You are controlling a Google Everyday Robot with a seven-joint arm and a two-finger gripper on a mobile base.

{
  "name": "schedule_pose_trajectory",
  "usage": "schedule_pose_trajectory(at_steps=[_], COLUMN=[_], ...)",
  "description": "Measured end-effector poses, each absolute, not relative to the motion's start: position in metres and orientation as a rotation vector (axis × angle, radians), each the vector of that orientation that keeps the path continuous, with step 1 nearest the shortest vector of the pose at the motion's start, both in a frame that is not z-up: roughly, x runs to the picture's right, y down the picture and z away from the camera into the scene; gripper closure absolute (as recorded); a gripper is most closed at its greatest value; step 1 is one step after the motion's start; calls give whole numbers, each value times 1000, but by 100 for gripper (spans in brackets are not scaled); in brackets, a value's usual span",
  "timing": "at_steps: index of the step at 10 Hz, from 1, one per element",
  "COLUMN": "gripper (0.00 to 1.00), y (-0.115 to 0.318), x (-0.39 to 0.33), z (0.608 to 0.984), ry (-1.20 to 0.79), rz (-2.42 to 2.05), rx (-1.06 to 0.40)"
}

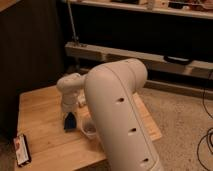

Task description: Wipe the white sponge on the table

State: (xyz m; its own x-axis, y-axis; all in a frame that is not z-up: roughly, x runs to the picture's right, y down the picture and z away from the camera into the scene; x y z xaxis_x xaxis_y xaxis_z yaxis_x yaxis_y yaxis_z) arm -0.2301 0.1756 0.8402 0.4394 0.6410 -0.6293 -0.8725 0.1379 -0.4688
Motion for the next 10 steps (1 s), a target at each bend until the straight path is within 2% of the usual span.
schedule_pose_trajectory(at_steps=[5, 10], gripper=[64, 64], y=[230, 222], x=[-271, -313], z=[794, 787], ry=[270, 232], rz=[986, 902], rx=[-896, -856])
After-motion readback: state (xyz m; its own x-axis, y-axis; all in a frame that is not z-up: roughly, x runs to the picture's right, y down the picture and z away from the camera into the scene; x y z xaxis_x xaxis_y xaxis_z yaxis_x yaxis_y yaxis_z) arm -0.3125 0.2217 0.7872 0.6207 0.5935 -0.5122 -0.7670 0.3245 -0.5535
